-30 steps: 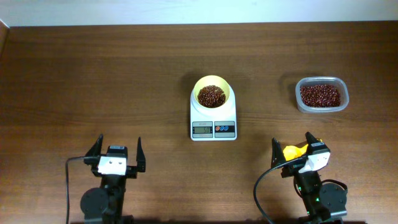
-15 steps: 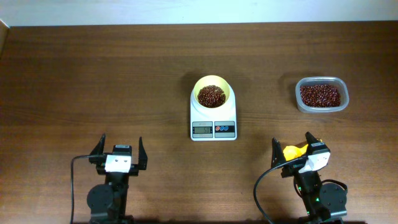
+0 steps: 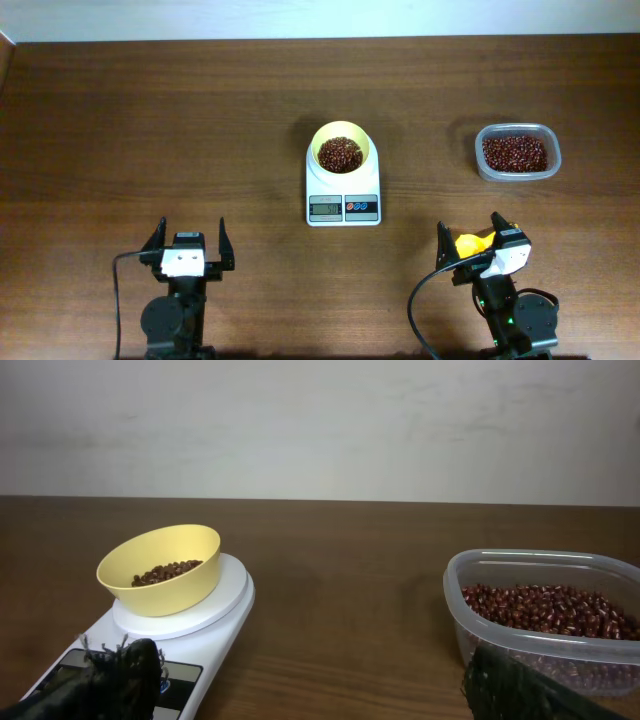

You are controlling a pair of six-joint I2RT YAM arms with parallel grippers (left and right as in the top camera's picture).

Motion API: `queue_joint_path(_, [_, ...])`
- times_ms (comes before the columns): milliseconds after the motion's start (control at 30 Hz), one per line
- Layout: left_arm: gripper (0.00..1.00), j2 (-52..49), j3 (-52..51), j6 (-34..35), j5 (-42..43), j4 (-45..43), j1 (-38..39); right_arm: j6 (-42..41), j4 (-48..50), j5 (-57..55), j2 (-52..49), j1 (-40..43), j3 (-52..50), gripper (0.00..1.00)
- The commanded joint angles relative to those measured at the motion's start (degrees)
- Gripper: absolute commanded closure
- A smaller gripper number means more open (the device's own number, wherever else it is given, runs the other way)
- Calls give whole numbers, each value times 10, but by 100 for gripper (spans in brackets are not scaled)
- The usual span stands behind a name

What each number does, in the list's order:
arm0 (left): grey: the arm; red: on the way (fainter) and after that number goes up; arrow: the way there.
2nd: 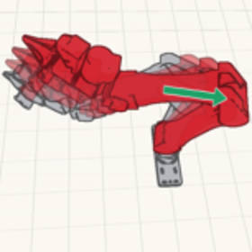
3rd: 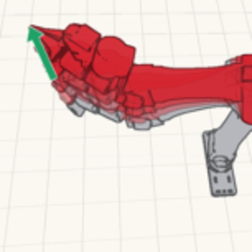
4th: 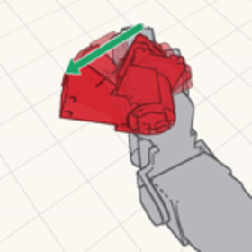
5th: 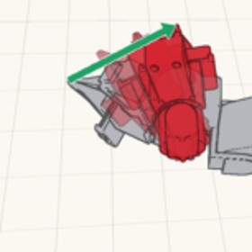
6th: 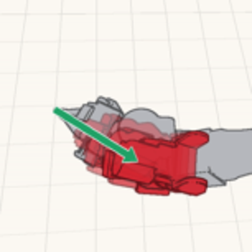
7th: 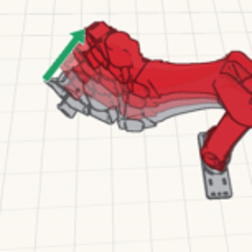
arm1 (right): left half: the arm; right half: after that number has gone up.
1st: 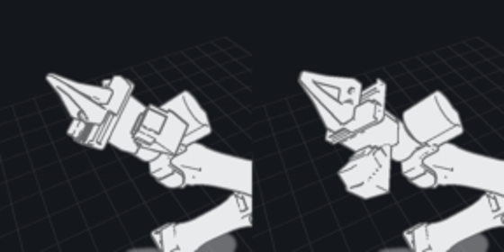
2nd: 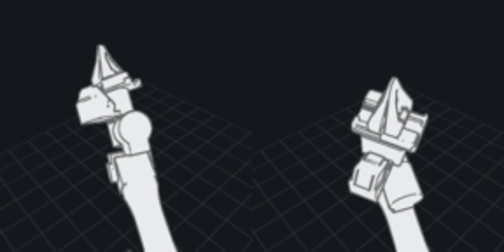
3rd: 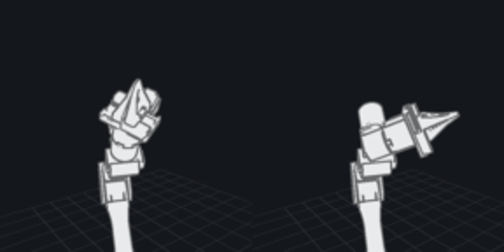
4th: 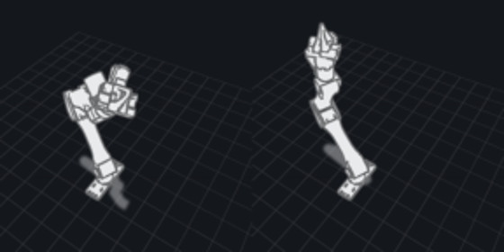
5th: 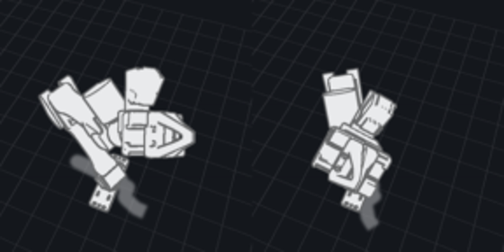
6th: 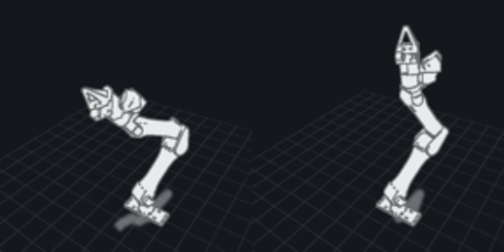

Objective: Scoop item into bowl and weigh 50g on scale

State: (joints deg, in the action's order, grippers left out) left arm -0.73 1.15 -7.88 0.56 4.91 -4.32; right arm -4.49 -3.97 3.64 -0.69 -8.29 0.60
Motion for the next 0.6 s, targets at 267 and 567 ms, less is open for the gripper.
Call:
queue_joint_path(267, [1, 3, -6, 12, -8, -2, -3, 0, -4, -7, 5, -3, -3, 1])
queue_joint_path(567, [1, 3, -6, 70, -8, -2, -3, 0, -4, -7, 5, -3, -3, 1])
